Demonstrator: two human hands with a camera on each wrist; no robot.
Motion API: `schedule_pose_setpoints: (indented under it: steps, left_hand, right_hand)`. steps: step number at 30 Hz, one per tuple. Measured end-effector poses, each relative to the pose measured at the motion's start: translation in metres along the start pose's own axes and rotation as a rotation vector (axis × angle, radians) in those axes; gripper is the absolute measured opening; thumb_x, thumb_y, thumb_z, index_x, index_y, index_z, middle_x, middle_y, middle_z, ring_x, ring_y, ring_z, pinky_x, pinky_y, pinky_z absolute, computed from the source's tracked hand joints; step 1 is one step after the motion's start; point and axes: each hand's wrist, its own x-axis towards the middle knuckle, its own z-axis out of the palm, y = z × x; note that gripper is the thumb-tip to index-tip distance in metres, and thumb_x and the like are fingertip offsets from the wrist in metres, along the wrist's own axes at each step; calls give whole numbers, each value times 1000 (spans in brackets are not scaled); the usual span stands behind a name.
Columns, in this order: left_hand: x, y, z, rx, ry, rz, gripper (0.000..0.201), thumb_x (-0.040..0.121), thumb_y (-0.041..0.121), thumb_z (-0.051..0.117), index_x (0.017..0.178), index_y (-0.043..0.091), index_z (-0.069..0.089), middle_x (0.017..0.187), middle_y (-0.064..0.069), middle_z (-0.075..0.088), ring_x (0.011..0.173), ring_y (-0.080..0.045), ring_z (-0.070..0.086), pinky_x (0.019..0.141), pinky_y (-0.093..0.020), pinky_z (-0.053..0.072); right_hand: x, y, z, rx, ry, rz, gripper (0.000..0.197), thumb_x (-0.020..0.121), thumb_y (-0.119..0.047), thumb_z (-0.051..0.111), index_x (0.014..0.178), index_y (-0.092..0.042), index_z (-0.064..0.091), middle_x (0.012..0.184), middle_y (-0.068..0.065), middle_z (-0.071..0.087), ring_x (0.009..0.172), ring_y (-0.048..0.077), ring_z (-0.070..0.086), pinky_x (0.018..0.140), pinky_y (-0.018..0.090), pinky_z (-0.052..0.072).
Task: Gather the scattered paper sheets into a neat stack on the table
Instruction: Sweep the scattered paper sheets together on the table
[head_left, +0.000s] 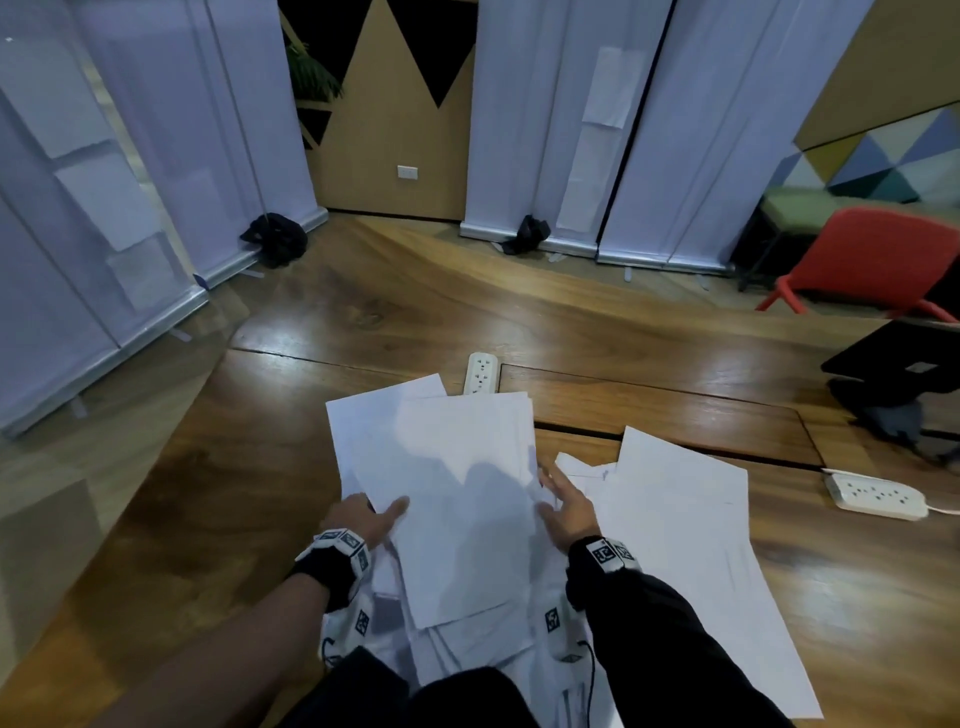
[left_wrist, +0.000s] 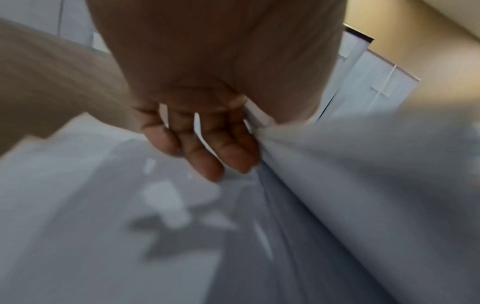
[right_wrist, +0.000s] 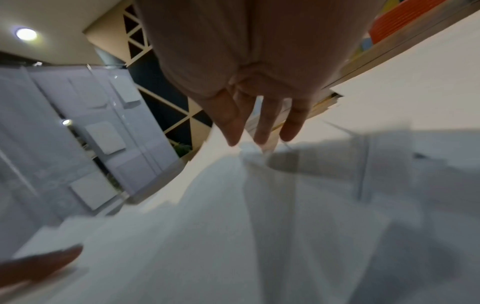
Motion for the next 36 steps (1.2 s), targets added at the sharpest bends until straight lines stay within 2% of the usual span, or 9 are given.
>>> schedule_pose_setpoints:
  steps: [2, 4, 9, 15, 19, 22, 26, 31, 36]
  left_hand:
    - [-1, -7, -1, 42, 185, -37, 69, 70, 77, 50, 90, 11, 60, 90, -8, 63, 103, -33, 61, 87, -40, 50]
    - [-4, -9, 1, 71, 308, -131, 79, 71, 73, 55, 116, 9, 52, 127, -16, 51, 123, -37, 44, 98, -48, 39]
    - [-6, 4, 5, 106, 165, -225, 102, 69, 70, 61, 143, 8, 28, 149, -19, 27, 139, -39, 22, 109, -53, 27]
    - [9, -3, -2, 237, 87, -168, 111, 58, 82, 54, 147, 24, 24, 154, -16, 25, 139, -43, 20, 108, -59, 27]
    - [14, -13, -5, 179, 99, -157, 106, 61, 82, 51, 147, 25, 23, 152, -18, 28, 139, -41, 22, 108, -59, 29]
    - [-4, -8, -5, 176, 176, -148, 99, 68, 76, 54, 142, 16, 32, 145, -18, 36, 134, -39, 31, 106, -53, 32]
    - [-21, 2, 6, 193, 286, 14, 102, 73, 68, 57, 148, 11, 19, 154, -17, 25, 138, -39, 27, 110, -51, 27]
    - [-22, 19, 31, 368, -13, 181, 105, 71, 78, 48, 152, 25, 6, 161, -8, -6, 149, -31, -2, 118, -49, 11]
    - [-14, 17, 31, 430, -92, 174, 110, 69, 79, 50, 151, 29, -3, 160, -7, -15, 148, -30, -10, 118, -52, 11]
  right_hand:
    - [-5, 11, -21, -107, 214, 178, 62, 85, -34, 59, 144, -20, 42, 138, 9, 58, 123, 30, 56, 104, 41, 44]
    - [-14, 41, -48, -196, 407, 407, 52, 80, -35, 63, 128, -19, 51, 129, 15, 59, 118, 37, 56, 99, 46, 46]
    - [-54, 130, -100, -117, 541, 817, 104, 67, -51, 75, 148, -13, 23, 155, 16, 24, 144, 33, 21, 113, 52, 26]
    - [-62, 145, -104, -332, 315, 796, 131, 56, -77, 68, 153, -11, 10, 160, 21, 12, 146, 39, 16, 114, 59, 20]
    - [-58, 144, -102, -175, 321, 766, 120, 48, -71, 77, 141, -4, 41, 139, 23, 52, 121, 40, 56, 101, 52, 47]
    - [-58, 150, -99, -75, 298, 669, 89, 52, -56, 84, 123, -9, 58, 120, 16, 67, 103, 36, 66, 89, 47, 55]
    - [-62, 141, -96, 69, 269, 602, 58, 71, -21, 80, 124, -11, 57, 115, 15, 69, 97, 33, 67, 87, 42, 55]
    - [-59, 124, -113, 27, 262, 583, 61, 88, -19, 65, 140, -3, 38, 133, 24, 55, 114, 40, 58, 84, 37, 46]
    - [-59, 125, -124, -73, 145, 615, 57, 80, -15, 70, 130, -6, 46, 115, 18, 63, 99, 34, 64, 76, 37, 52]
